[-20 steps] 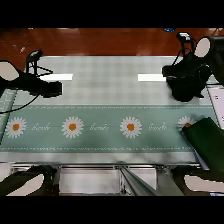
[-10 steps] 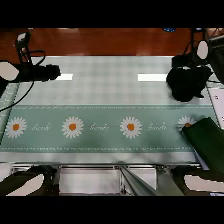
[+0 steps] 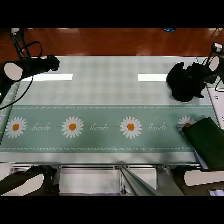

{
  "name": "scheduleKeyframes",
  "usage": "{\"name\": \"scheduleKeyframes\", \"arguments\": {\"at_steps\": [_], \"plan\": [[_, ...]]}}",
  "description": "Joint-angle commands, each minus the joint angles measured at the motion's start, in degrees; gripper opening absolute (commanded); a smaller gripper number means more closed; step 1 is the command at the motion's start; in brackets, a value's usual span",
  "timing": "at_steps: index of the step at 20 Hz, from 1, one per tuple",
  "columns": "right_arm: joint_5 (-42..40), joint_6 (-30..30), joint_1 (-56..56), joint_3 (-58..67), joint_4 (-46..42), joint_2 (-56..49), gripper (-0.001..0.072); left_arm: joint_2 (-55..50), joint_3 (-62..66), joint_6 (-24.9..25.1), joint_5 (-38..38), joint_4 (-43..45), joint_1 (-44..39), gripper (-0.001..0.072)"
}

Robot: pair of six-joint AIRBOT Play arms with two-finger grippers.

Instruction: Fold the shirts.

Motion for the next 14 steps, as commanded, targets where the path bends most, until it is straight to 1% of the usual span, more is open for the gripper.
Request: {"name": "scheduleKeyframes", "arguments": {"at_steps": [1, 3, 4, 5, 6, 7, 8, 9, 10, 11, 13, 14], "plan": [[0.24, -0.74, -1.86, -0.50, 3.74, -5.70, 0.0416, -1.73, -0.02, -0.02, -1.73, 0.15, 0.04, 0.0506], [1.46, -1.20, -1.84, -0.48, 4.07, -8.04, 0.0405, -2.16, -0.04, -0.04, -2.84, 0.15, 0.04, 0.0506], [1.73, -2.56, -1.64, -0.50, 5.66, -8.74, 0.0387, -2.21, -0.02, -0.04, -3.76, 0.15, 0.04, 0.0506], [1.92, -4.74, -1.60, -0.50, 7.98, -8.92, 0.0283, -2.10, 0.00, -0.04, -5.46, 0.13, 0.04, 0.0506], [2.21, -8.20, -1.62, -0.15, 11.74, -8.83, 0.0107, -1.90, 0.35, 0.00, -8.22, 0.17, 0.09, 0.0505], [3.82, -12.09, -1.62, 1.33, 15.37, -8.83, 0.0026, -1.77, 1.42, 0.02, -11.87, 0.63, 0.61, 0.0505], [6.78, -14.56, -1.53, 4.48, 17.53, -8.76, 0.0025, -1.60, 3.50, 0.00, -17.09, 2.21, 1.62, 0.0505], [9.51, -15.56, -1.22, 8.17, 17.86, -8.11, 0.0025, -1.18, 5.88, 0.02, -22.38, 2.97, 3.04, 0.0505], [11.08, -17.57, -0.48, 12.24, 17.55, -6.45, 0.0025, -0.28, 8.22, 0.24, -27.50, 2.95, 4.90, 0.0505], [11.37, -18.73, 0.42, 15.76, 17.03, -4.11, 0.0025, 1.38, 9.70, 0.92, -30.93, 2.86, 6.75, 0.0505], [11.02, -19.10, 2.45, 21.88, 17.35, 2.05, 0.0025, 6.84, 9.25, 1.22, -33.59, 1.97, 9.09, 0.0505], [10.91, -19.54, 3.76, 23.89, 17.64, 5.68, 0.0025, 10.08, 7.74, 2.45, -34.21, 0.92, 9.49, 0.0505]]}}
